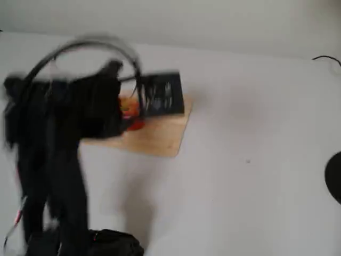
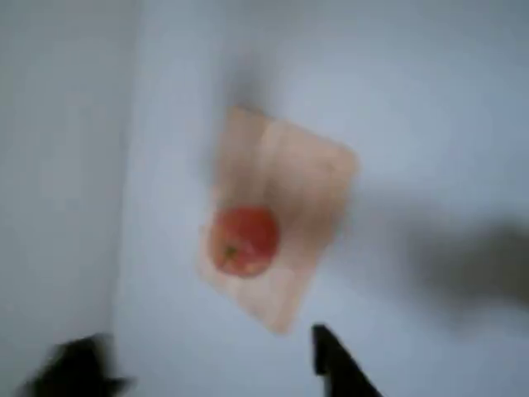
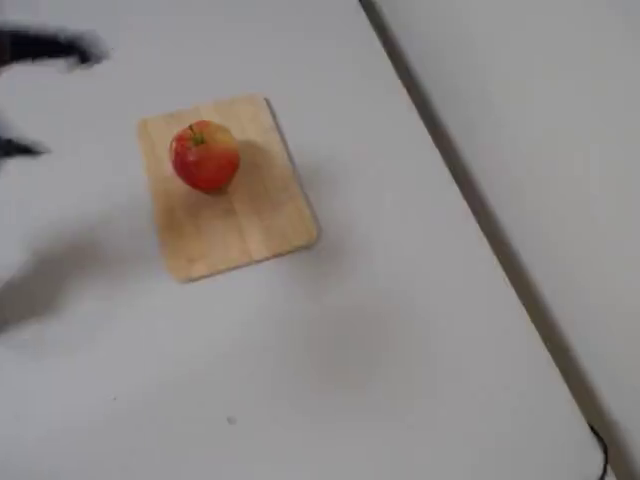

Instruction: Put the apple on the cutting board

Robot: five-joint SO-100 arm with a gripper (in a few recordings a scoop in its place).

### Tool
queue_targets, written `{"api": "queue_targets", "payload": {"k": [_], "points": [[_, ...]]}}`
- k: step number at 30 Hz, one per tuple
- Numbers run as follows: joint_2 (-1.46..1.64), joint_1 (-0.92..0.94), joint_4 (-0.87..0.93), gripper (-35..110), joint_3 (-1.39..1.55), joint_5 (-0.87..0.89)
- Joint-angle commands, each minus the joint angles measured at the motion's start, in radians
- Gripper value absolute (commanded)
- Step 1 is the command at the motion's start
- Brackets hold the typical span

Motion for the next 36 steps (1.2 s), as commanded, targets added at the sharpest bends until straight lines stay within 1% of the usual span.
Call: {"api": "queue_targets", "payload": {"k": [1,4,7,9,12,17,22,24,26,36], "points": [[0.281,0.043,-0.054,0,0.298,0.002],[0.469,0.077,-0.183,0,0.589,0.078],[0.624,0.055,-0.262,0,0.833,0.101],[0.652,0.083,-0.313,0,0.920,0.103],[0.634,0.078,-0.364,0,1.042,0.094],[0.729,0.063,-0.426,0,1.212,0.087],[0.848,0.069,-0.485,0,1.404,0.083],[0.976,0.054,-0.459,0,1.499,0.086],[0.997,0.048,-0.471,0,1.546,0.095],[1.000,0.086,-0.466,1,1.548,0.092]]}}
